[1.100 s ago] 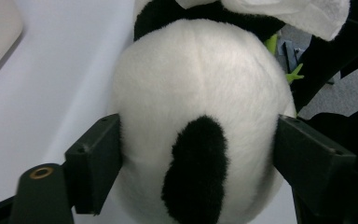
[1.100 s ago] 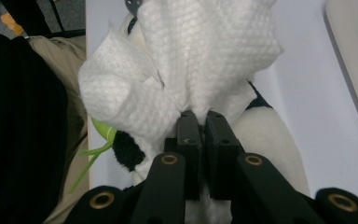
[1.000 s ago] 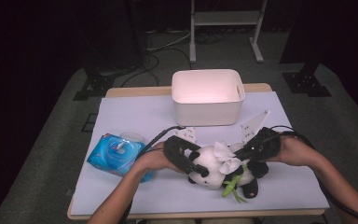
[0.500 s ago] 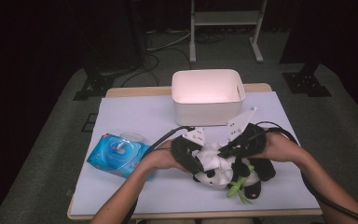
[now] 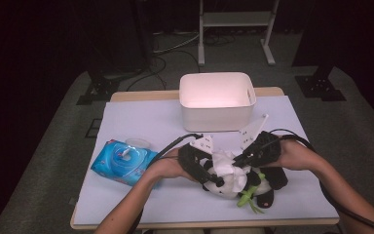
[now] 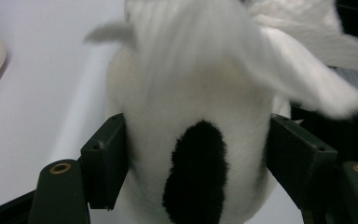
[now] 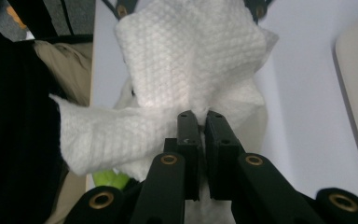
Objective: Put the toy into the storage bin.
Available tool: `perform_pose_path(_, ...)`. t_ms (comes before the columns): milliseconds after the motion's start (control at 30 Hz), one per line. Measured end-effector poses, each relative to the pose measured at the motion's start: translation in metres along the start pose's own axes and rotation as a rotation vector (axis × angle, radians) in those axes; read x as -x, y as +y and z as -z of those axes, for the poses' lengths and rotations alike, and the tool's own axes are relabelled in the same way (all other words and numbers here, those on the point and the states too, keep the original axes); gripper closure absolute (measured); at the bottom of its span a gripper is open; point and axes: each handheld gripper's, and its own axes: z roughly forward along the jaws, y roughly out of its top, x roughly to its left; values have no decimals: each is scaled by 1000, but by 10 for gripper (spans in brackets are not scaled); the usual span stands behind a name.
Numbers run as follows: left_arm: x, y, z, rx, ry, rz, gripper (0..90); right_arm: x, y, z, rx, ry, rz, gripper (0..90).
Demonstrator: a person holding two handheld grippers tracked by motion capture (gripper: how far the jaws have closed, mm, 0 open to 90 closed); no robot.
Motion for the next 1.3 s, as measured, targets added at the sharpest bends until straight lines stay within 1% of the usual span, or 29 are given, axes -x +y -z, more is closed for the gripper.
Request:
perform_pose_path(67,0,0,0,10,-2,3,272,1,-6,0,-13,-4,-12,845)
perform_pose_path(133,-1,1,0,14,0,3,273,2,-10,2,-8,-4,-28,845)
perform_pose_path(233,-2,3,0,4,3,-2,274,2,-9,4,-3,-16,-14,844)
perform_pose_path(267,-2,5,0,1,4,0,274,1,-7,4,0,-18,-14,844)
perform_pose_path(333,-2,7,0,-10,5,-9,274,2,-1,5,23,-11,-5,844)
perform_pose_path(367,-2,8,-1,-18,7,-15,274,2,3,5,26,-12,3,844)
perform_pose_path(400,-1,9,-1,-20,8,-18,274,2,9,4,27,-17,16,844)
perform_pose_path(533,0,9,-2,-17,9,-20,273,2,25,-2,49,-2,37,844)
perform_pose_path(600,1,8,-1,-17,9,-24,272,2,33,-7,53,7,52,843)
perform_pose_path(700,1,7,-1,-21,10,-27,270,3,38,-12,46,15,64,843)
perform_pose_path(800,2,6,-1,-18,17,-26,270,5,33,-10,42,13,48,844)
perform_pose_path(967,2,4,-1,-22,14,-25,264,8,17,-2,28,1,11,843)
perform_pose_path(1100,2,2,0,-25,13,-20,262,8,1,2,-30,-21,-9,843)
perform_pose_path(1133,2,2,0,-23,12,-19,262,9,-2,3,-37,-25,-13,842)
perform_pose_path(1200,2,2,0,-23,10,-16,262,9,-9,8,-28,-24,-33,843)
perform_pose_path(1300,1,2,0,-20,8,-9,262,7,-16,18,-19,-39,-45,842)
